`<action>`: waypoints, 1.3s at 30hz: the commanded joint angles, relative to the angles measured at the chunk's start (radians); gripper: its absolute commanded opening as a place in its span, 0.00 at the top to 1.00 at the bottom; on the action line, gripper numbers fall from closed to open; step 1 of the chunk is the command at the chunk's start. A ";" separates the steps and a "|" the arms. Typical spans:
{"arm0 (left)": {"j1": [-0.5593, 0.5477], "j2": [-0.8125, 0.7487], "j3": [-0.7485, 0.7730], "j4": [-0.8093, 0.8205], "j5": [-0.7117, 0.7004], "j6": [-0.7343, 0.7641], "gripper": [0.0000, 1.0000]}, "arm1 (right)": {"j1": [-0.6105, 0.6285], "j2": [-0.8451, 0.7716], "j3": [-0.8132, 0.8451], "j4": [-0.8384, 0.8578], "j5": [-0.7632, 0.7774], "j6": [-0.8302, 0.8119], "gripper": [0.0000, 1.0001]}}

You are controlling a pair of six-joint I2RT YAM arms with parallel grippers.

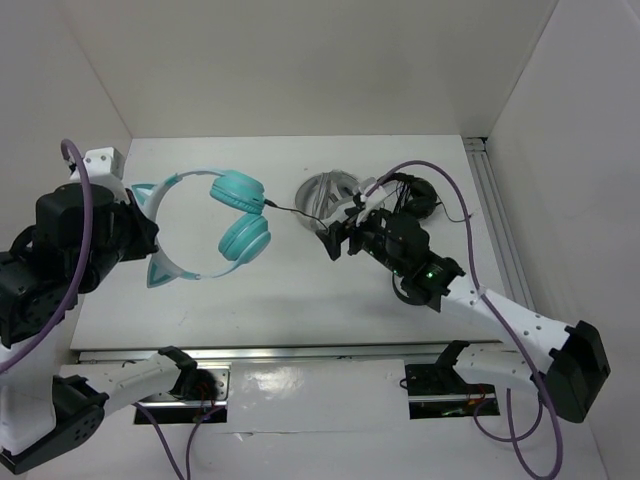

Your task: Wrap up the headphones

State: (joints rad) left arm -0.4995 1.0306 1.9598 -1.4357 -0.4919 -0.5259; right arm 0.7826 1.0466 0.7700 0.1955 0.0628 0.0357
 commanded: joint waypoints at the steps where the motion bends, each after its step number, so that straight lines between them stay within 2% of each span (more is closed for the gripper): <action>1: 0.006 -0.007 0.039 0.067 0.019 -0.017 1.00 | -0.058 0.038 -0.001 0.122 -0.076 0.007 0.09; 5: 0.006 -0.017 0.039 0.067 0.039 -0.017 1.00 | -0.144 0.087 -0.011 0.205 -0.155 0.033 0.20; 7: 0.006 -0.017 0.030 0.067 0.039 -0.026 1.00 | -0.204 0.116 -0.020 0.243 -0.232 0.064 0.43; 8: 0.006 -0.026 0.030 0.067 0.039 -0.026 1.00 | -0.221 0.116 -0.020 0.255 -0.253 0.078 0.60; 9: 0.006 -0.026 0.030 0.067 0.039 -0.026 1.00 | -0.233 0.130 -0.029 0.274 -0.267 0.104 0.73; 10: 0.006 -0.035 0.019 0.067 0.030 -0.026 1.00 | -0.243 0.130 -0.029 0.274 -0.267 0.104 0.91; 12: 0.006 -0.035 0.008 0.067 0.021 -0.026 1.00 | -0.243 0.118 -0.054 0.301 -0.267 0.118 0.94; 13: 0.006 -0.035 -0.004 0.067 0.021 -0.026 1.00 | -0.243 0.109 -0.054 0.302 -0.267 0.130 0.99; 22: 0.006 -0.035 -0.056 0.090 0.003 -0.036 1.00 | -0.221 0.017 -0.075 0.283 -0.288 0.121 1.00; 25: 0.006 -0.035 -0.102 0.104 -0.039 -0.036 1.00 | -0.178 -0.032 -0.075 0.242 -0.239 0.098 1.00; 29: 0.006 -0.058 -0.214 0.176 -0.068 0.022 1.00 | -0.062 -0.121 -0.064 0.044 0.003 0.011 1.00; 30: -0.005 -0.070 -0.269 0.198 -0.044 0.041 1.00 | -0.012 -0.140 -0.064 0.023 0.143 0.000 1.00; 31: -0.005 -0.070 -0.297 0.246 -0.016 0.061 1.00 | 0.009 -0.170 -0.043 0.001 0.197 0.000 1.00; 34: -0.016 -0.054 -0.373 0.281 0.059 0.096 1.00 | 0.072 -0.192 0.003 -0.085 0.298 -0.020 1.00; 39: -0.091 0.003 -0.473 0.340 0.050 0.115 1.00 | 0.197 -0.204 0.144 -0.217 0.374 -0.100 1.00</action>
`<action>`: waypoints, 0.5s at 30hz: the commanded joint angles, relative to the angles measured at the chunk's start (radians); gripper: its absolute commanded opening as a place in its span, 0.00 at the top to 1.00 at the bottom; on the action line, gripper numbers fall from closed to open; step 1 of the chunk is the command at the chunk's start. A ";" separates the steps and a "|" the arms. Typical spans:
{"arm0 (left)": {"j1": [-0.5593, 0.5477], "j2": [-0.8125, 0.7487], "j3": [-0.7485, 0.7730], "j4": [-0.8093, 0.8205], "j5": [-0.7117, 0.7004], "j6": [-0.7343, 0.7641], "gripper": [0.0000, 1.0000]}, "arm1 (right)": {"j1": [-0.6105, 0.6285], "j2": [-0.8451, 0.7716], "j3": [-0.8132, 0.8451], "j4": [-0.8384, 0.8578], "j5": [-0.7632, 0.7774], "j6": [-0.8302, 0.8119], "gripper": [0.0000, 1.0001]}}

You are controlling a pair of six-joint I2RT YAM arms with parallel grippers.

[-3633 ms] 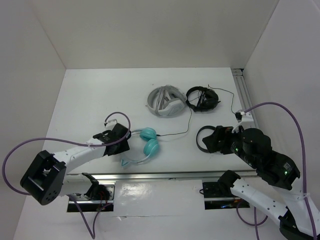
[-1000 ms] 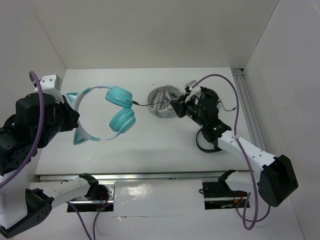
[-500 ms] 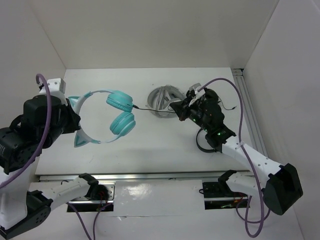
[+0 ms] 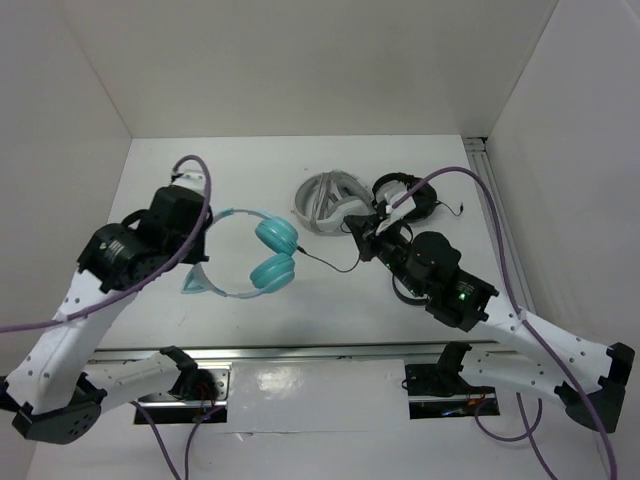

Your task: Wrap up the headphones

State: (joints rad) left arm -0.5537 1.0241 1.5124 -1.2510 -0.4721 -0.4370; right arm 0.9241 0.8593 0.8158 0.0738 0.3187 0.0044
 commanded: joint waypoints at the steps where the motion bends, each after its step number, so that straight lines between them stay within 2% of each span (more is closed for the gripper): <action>1: -0.079 0.019 -0.068 0.177 0.041 0.055 1.00 | 0.091 -0.017 0.115 -0.110 0.131 -0.079 1.00; 4: -0.153 0.042 -0.096 0.211 0.107 0.092 1.00 | 0.111 -0.008 0.177 -0.164 0.140 -0.104 1.00; 9: -0.380 0.108 -0.135 0.237 0.158 0.130 1.00 | 0.111 0.058 0.249 -0.212 0.097 -0.127 1.00; 15: -0.554 0.142 -0.153 0.266 0.188 0.159 1.00 | 0.111 0.135 0.281 -0.244 0.177 -0.156 1.00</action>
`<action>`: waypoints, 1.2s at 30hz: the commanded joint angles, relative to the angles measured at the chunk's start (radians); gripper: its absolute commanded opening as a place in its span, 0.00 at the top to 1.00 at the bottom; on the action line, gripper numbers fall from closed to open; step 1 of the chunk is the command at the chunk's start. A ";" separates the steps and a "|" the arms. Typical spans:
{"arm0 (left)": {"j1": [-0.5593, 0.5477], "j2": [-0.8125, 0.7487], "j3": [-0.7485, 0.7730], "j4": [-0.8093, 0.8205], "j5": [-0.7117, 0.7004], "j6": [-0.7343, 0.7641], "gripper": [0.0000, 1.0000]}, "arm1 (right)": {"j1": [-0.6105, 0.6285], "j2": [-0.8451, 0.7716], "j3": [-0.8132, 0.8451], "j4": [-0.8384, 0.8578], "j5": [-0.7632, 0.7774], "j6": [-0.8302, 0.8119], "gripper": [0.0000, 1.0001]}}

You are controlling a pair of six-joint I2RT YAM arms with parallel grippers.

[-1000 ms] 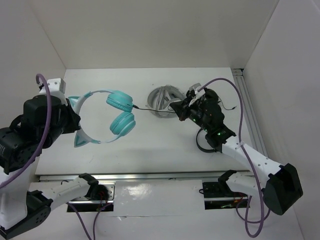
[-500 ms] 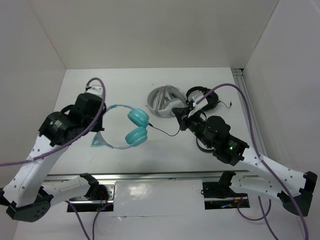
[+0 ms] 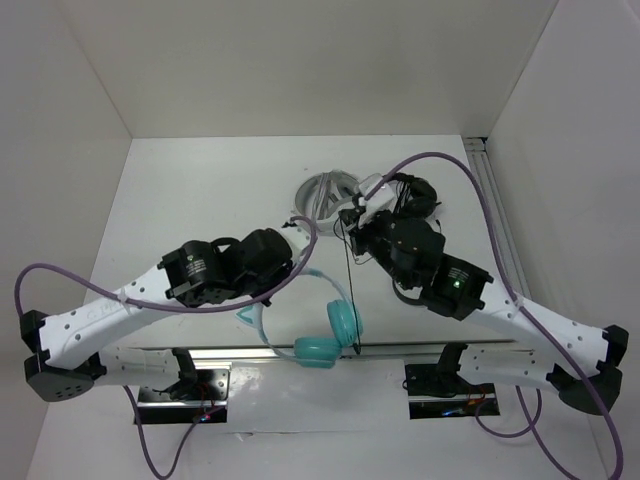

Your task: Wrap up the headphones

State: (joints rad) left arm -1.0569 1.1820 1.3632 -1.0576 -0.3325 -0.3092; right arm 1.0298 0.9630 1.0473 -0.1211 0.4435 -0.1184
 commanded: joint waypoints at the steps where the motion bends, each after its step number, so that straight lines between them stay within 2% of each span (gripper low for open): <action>1: -0.066 -0.016 -0.004 0.082 0.058 0.041 1.00 | 0.006 0.049 0.049 -0.049 0.066 -0.033 1.00; 11: -0.092 -0.085 -0.044 0.148 0.121 0.071 1.00 | 0.085 0.149 0.028 -0.092 0.109 0.010 1.00; 17: -0.092 -0.087 -0.026 0.162 0.078 0.081 1.00 | 0.099 0.158 -0.003 -0.092 0.028 0.029 1.00; 22: -0.092 -0.159 -0.026 0.211 0.128 0.099 1.00 | 0.099 0.135 -0.044 -0.061 -0.045 0.029 1.00; 28: -0.092 -0.271 -0.047 0.261 0.239 0.134 1.00 | 0.010 0.126 -0.055 -0.061 -0.218 0.019 1.00; 30: -0.092 -0.291 -0.047 0.271 0.257 0.134 1.00 | -0.004 0.126 -0.064 -0.037 -0.233 0.019 1.00; 36: -0.092 -0.331 -0.027 0.271 0.219 0.111 1.00 | -0.014 0.138 -0.096 0.038 -0.347 0.029 1.00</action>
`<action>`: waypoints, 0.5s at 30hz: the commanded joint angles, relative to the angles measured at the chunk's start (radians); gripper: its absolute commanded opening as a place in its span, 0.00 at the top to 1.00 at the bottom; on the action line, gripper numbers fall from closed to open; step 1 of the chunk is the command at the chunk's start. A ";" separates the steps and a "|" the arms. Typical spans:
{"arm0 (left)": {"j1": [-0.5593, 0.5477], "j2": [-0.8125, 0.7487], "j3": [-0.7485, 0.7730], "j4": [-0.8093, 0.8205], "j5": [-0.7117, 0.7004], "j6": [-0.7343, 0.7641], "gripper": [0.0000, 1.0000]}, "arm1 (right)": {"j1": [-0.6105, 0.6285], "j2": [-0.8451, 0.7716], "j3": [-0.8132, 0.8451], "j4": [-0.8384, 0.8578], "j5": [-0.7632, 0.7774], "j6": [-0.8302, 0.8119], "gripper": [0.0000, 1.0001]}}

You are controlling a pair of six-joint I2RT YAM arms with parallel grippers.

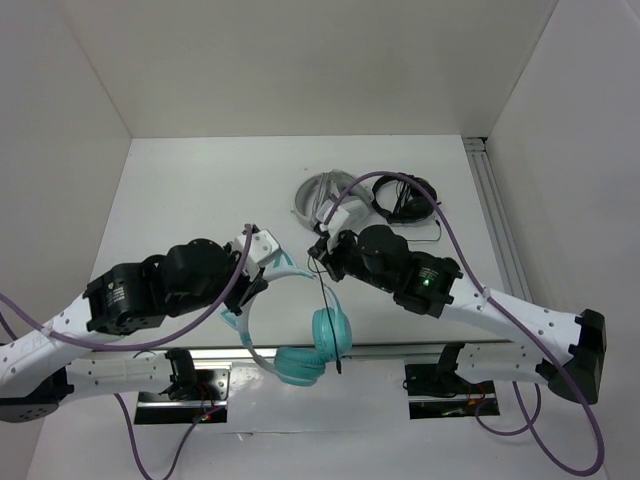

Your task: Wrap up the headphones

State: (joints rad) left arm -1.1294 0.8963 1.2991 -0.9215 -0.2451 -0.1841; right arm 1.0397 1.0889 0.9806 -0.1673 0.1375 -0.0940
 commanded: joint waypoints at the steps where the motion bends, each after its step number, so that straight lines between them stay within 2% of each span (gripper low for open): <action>1: -0.020 -0.045 0.037 0.148 0.132 -0.023 1.00 | -0.035 0.012 -0.046 0.104 -0.085 0.005 1.00; 4: -0.020 -0.071 0.037 0.205 0.119 -0.044 1.00 | -0.056 0.012 -0.101 0.213 -0.165 0.029 1.00; 5: -0.020 -0.086 0.037 0.229 0.119 -0.055 1.00 | -0.056 0.022 -0.134 0.247 -0.180 0.030 0.96; 7: -0.020 -0.097 0.037 0.249 0.109 -0.066 1.00 | -0.075 0.034 -0.163 0.346 -0.208 0.065 0.82; 8: -0.020 -0.097 0.037 0.250 0.109 -0.066 1.00 | -0.075 0.054 -0.184 0.379 -0.217 0.065 0.68; 10: -0.020 -0.097 0.049 0.259 0.109 -0.087 1.00 | -0.084 0.083 -0.194 0.463 -0.217 0.099 0.56; 15: -0.020 -0.097 0.088 0.250 0.099 -0.106 1.00 | -0.115 0.203 -0.194 0.644 -0.205 0.119 0.49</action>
State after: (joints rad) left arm -1.1465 0.8135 1.3293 -0.8108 -0.1806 -0.2272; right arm 0.9421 1.2556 0.7891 0.2520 -0.0647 -0.0017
